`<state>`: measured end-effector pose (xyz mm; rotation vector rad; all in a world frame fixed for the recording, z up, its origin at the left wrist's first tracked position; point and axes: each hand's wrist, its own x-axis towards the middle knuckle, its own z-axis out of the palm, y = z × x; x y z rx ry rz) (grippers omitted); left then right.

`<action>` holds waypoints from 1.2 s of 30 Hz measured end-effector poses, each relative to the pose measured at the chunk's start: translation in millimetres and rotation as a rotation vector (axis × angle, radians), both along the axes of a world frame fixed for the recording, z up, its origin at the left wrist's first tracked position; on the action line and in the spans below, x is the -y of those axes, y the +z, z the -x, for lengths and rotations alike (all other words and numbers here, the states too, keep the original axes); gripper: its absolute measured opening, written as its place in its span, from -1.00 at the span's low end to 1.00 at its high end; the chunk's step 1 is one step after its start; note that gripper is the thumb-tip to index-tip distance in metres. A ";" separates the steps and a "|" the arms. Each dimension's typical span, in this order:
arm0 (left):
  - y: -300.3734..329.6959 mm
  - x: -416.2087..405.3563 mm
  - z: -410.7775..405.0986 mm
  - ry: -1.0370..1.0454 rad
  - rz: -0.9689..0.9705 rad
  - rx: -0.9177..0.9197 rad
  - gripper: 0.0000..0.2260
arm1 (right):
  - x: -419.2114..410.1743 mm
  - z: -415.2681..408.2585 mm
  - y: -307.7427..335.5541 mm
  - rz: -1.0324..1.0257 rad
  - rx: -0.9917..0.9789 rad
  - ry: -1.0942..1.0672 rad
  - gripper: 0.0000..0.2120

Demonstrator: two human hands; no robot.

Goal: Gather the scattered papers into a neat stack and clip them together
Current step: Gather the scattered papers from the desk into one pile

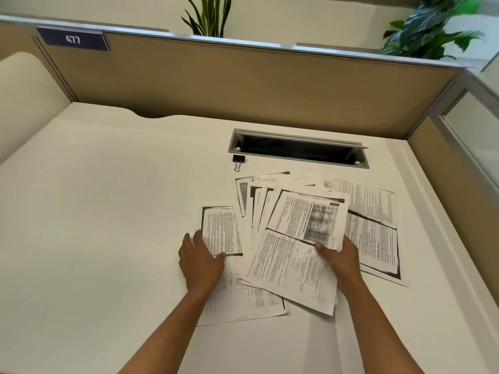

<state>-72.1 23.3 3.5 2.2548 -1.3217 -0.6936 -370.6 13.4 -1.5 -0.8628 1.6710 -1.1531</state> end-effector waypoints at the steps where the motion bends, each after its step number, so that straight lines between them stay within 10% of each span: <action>1: -0.3 0.0 1.1 0.012 0.008 -0.018 -0.27 | -1.6 2.2 -2.7 -0.017 -0.027 0.011 -0.69; 15: 6.7 22.7 7.4 0.097 0.031 -0.387 -0.17 | -7.5 3.1 -14.5 -0.061 -0.046 0.041 -0.69; 24: 9.7 54.3 17.7 0.134 -0.102 -0.748 -0.64 | -12.1 -1.2 -7.8 -0.043 -0.003 0.053 -0.74; 36: 10.3 67.2 20.5 0.131 -0.015 -0.694 -0.32 | -15.3 7.3 -0.1 -0.092 0.149 0.010 -0.72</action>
